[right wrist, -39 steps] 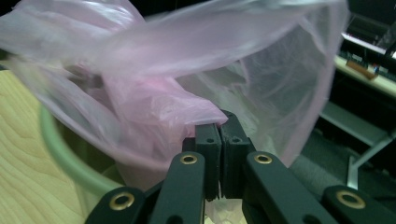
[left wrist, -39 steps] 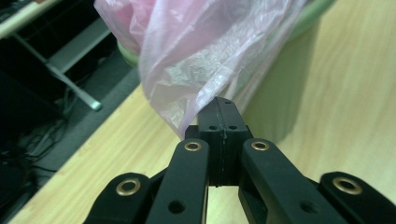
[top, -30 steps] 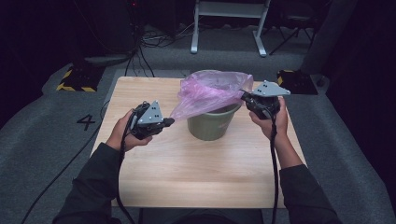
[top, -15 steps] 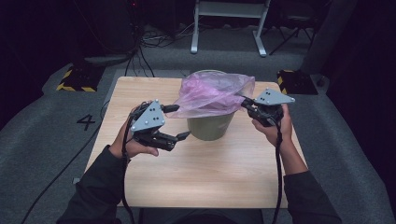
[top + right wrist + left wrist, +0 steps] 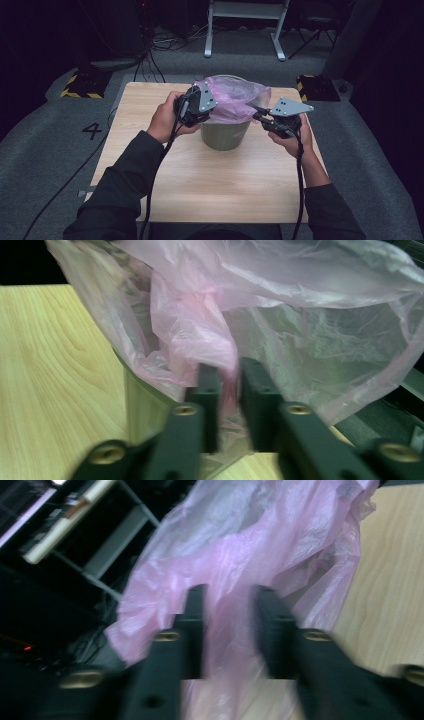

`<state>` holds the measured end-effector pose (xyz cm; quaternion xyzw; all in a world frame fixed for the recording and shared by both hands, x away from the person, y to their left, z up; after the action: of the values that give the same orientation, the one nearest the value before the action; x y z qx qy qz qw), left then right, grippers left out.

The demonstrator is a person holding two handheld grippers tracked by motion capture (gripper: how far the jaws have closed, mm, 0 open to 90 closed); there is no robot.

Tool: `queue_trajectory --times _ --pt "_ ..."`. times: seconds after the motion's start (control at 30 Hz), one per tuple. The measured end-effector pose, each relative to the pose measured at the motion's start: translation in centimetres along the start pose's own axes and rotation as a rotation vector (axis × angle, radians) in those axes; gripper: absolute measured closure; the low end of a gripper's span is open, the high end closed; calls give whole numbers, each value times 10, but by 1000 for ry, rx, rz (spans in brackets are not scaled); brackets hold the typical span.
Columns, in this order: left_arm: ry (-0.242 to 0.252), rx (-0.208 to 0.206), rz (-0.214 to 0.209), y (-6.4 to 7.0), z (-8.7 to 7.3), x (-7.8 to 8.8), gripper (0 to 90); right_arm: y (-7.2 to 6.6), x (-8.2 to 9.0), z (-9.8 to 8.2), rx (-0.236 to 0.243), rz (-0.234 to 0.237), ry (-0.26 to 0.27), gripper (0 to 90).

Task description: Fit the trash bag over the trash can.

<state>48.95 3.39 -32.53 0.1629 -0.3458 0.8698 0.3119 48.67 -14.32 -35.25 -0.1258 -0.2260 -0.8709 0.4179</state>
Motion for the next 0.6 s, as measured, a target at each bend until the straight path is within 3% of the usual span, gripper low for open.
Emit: queue_trajectory --times 0.03,0.1,0.2,0.33,0.5,0.6 --pt "-3 13 2 -2 0 -3 842 0 2 1 -8 -1 19 550" --pt "3 52 -23 -5 -1 -5 897 -1 7 0 -7 -18 37 453" --pt "12 83 -43 -7 -2 -5 899 -10 18 -3 36 -18 68 428" --pt "34 145 -90 -11 -5 -5 899 -21 28 -13 73 -7 94 439" --pt "53 202 -127 -17 -9 -7 899 -17 14 -25 79 -35 52 500" --pt "63 214 -140 -17 -9 -7 899 -12 5 -28 99 -103 18 599"
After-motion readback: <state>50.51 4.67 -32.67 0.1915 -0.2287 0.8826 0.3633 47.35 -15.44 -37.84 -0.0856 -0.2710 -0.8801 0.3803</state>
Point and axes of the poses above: each handheld gripper's, and its own axes: x roughly backward along the jaws, z roughly out of its top, y roughly to its right, the point moved 9 cm from there along -x, roughly forward along the jaws, and after that the axes turned 4 degrees about z, right-handed, at the moved point
